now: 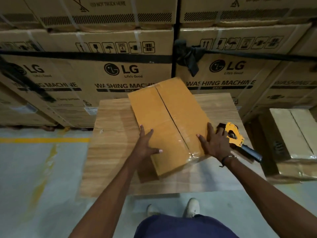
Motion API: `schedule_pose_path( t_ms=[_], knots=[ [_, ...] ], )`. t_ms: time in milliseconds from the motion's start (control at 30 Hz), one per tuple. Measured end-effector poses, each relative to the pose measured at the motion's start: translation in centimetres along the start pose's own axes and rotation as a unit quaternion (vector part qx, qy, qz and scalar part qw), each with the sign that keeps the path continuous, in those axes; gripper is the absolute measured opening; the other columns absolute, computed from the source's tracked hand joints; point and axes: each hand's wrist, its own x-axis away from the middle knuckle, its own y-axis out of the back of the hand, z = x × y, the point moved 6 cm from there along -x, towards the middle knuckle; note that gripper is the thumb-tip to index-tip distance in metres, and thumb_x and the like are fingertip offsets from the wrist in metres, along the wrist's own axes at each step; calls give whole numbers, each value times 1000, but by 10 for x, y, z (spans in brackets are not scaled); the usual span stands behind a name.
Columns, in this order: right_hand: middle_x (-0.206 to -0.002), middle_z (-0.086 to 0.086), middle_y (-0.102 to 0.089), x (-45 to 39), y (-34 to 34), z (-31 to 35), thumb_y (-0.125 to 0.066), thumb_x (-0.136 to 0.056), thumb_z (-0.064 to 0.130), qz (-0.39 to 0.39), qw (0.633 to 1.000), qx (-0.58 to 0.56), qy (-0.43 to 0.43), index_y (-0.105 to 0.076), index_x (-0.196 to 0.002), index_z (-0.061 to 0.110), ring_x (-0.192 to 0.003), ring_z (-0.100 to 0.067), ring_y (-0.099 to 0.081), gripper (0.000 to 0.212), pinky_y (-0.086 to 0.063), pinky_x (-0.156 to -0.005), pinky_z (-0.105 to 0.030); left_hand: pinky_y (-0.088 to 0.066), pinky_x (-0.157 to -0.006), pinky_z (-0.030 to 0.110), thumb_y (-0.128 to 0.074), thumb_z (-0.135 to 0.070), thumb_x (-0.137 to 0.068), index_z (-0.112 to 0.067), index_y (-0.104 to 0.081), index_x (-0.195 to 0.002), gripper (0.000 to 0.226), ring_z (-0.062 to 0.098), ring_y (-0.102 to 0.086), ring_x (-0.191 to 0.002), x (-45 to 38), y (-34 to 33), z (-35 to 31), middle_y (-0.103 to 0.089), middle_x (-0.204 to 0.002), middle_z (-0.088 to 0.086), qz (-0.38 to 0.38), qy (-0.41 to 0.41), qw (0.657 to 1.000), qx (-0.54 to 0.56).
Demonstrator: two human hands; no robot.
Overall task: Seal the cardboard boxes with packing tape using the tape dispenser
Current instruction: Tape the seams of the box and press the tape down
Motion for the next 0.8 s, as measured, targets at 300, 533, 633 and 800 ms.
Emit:
schedule_pose_path(
  t_ms=[300, 533, 633, 800],
  knots=[
    [-149, -30, -31, -9, 8, -16, -42, -95, 73, 43, 996, -48, -60, -14, -163, 23, -135, -52, -34, 89, -42, -102, -59, -20, -121, 30, -91, -34, -75, -13, -17, -164, 118, 32, 2, -158, -64, 24, -44, 24, -167, 16, 76, -25, 992, -98],
    [-139, -27, -51, -25, 24, -47, -53, -103, 52, 57, 980, -190, -27, -32, -159, 20, -128, -46, -51, 69, -42, -108, -49, -29, -120, 49, -91, -39, -74, -16, -40, -153, 97, 44, -15, -153, -81, 18, -74, -13, -166, 21, 32, 40, 962, -268],
    [-122, -24, -64, -23, 27, -90, -53, -102, 53, 20, 962, -267, -56, -47, -148, 13, -118, -40, -60, 61, -48, -96, -45, -47, -106, 36, -85, -21, -77, -16, -56, -139, 69, 31, -49, -135, -75, -7, -115, -45, -152, 13, -29, -25, 992, -120],
    [-129, -28, -59, -16, 29, -166, -60, -103, 37, 33, 961, -260, -91, -52, -143, 4, -120, -38, -59, 53, -43, -93, -35, -58, -85, 31, -72, -6, -85, -12, -68, -116, 32, 24, -70, -90, -52, -67, -178, -74, -100, 4, -22, -41, 988, 145]
  ],
)
